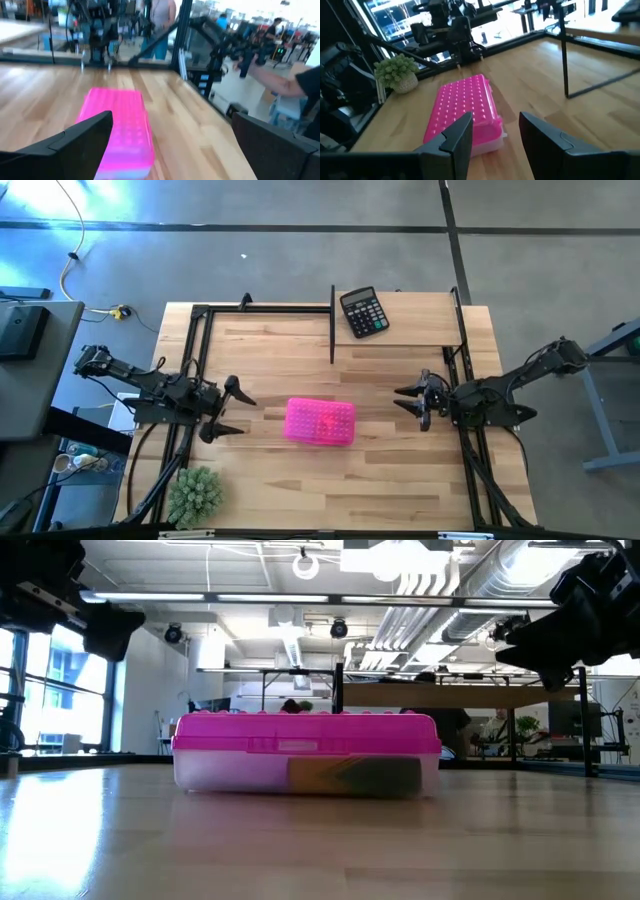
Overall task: Pack school essentials
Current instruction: Return to Home Position
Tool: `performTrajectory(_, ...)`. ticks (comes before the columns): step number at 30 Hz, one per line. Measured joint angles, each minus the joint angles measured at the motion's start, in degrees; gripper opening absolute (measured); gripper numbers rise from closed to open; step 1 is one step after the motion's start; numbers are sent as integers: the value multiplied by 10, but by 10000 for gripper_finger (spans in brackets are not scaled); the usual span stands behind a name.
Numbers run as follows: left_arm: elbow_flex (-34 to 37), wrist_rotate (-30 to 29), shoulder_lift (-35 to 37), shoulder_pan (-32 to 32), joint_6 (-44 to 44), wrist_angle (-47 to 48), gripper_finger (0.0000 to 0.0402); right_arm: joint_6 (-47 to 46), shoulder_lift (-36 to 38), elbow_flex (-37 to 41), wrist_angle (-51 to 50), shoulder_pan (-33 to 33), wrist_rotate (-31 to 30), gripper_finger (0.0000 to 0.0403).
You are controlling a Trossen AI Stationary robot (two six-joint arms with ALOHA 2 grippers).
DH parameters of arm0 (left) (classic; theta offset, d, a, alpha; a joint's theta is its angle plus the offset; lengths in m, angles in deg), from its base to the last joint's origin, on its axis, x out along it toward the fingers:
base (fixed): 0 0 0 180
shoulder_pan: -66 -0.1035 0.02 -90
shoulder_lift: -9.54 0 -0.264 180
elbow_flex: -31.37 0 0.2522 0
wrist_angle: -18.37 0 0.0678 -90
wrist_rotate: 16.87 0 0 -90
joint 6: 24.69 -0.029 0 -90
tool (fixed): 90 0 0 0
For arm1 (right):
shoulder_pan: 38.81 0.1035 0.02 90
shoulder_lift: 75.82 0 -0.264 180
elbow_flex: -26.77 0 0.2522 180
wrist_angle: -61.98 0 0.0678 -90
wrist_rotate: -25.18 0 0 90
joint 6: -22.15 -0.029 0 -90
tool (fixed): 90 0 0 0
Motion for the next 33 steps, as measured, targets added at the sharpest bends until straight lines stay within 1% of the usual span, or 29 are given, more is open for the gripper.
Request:
performTrajectory(3, 0, 0, 0, 0, 10, 28, 400, -23, 0, 0, -6, 0, 0, 153)
performTrajectory(7, 0, 0, 0, 0, 32, 41, 400, -37, 0, 0, -6, 0, 0, 153)
performTrajectory(33, 0, 0, 0, 0, 34, 41, 400, -36, 0, 0, -6, 0, 0, 153)
